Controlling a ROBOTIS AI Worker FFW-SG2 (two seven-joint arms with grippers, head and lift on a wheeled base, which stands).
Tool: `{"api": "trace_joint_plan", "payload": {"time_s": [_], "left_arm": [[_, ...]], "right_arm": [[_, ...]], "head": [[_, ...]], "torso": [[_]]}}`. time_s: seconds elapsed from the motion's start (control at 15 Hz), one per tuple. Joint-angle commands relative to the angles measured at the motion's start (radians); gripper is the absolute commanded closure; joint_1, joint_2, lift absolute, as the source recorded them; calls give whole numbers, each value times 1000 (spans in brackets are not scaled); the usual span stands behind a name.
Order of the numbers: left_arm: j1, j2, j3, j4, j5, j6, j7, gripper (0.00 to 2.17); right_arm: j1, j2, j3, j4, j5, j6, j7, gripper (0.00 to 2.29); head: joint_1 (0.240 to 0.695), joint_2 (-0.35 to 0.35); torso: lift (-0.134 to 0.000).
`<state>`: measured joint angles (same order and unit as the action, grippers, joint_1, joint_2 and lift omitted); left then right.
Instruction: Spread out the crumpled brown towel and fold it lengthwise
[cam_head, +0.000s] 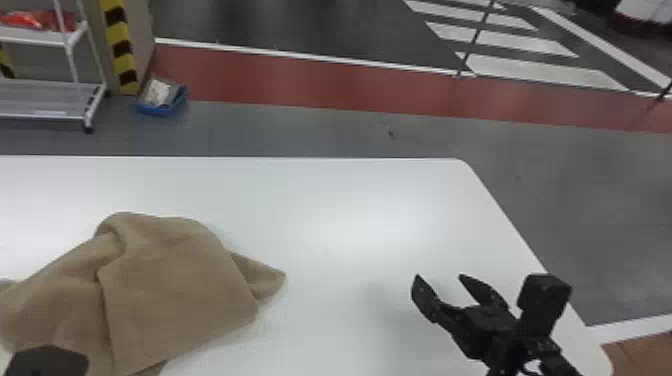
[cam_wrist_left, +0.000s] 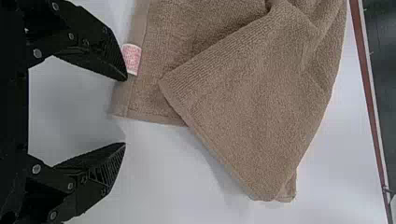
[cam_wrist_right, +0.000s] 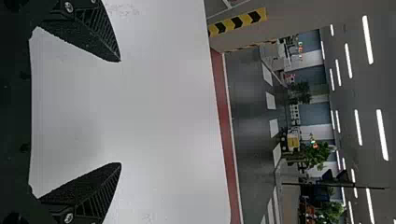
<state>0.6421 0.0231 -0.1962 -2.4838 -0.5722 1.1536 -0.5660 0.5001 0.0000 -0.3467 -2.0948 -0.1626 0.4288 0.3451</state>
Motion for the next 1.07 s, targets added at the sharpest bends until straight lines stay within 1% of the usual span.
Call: {"api": "trace_joint_plan", "payload": {"time_s": [0.0, 0.2, 0.27, 0.33, 0.4, 0.67, 0.8, 0.87, 0.93, 1.0], "left_arm": [[-6, -2, 0, 2, 2, -10, 0, 596], [-6, -2, 0, -3, 0, -16, -6, 599], [-7, 0, 1, -3, 0, -19, -9, 643], [-10, 0, 3, 0, 0, -19, -18, 890], [-10, -5, 4, 3, 2, -28, -20, 927], [-12, -5, 3, 17, 2, -59, -20, 927], [-9, -3, 8, 2, 5, -74, -17, 937], [-9, -3, 11, -20, 6, -74, -22, 937], [-9, -3, 11, -44, 5, -74, -32, 937], [-10, -3, 11, -69, 5, -74, -52, 937]], "right_arm": [[0, 1, 0, -4, -1, 6, 0, 87], [0, 1, 8, -5, 0, 6, 0, 87], [0, 1, 8, -5, 0, 6, 0, 87], [0, 1, 8, -5, 0, 6, 0, 87], [0, 1, 6, -4, 0, 6, 0, 87], [0, 1, 6, -4, 3, 6, 0, 87], [-2, 1, 9, 1, 12, 3, 0, 87], [-3, 1, 17, 1, 34, -6, 8, 87], [-2, 1, 26, 1, 66, -28, 35, 87], [-3, 1, 41, -1, 120, -52, 68, 87]], "head": [[695, -269], [695, -269], [695, -266], [695, -265], [695, -265], [695, -268], [695, -270], [695, -271], [695, -269], [695, -263]], "torso": [[-124], [-124], [-124], [-124], [-124], [-124], [-124], [-124], [-124], [-124]]}}
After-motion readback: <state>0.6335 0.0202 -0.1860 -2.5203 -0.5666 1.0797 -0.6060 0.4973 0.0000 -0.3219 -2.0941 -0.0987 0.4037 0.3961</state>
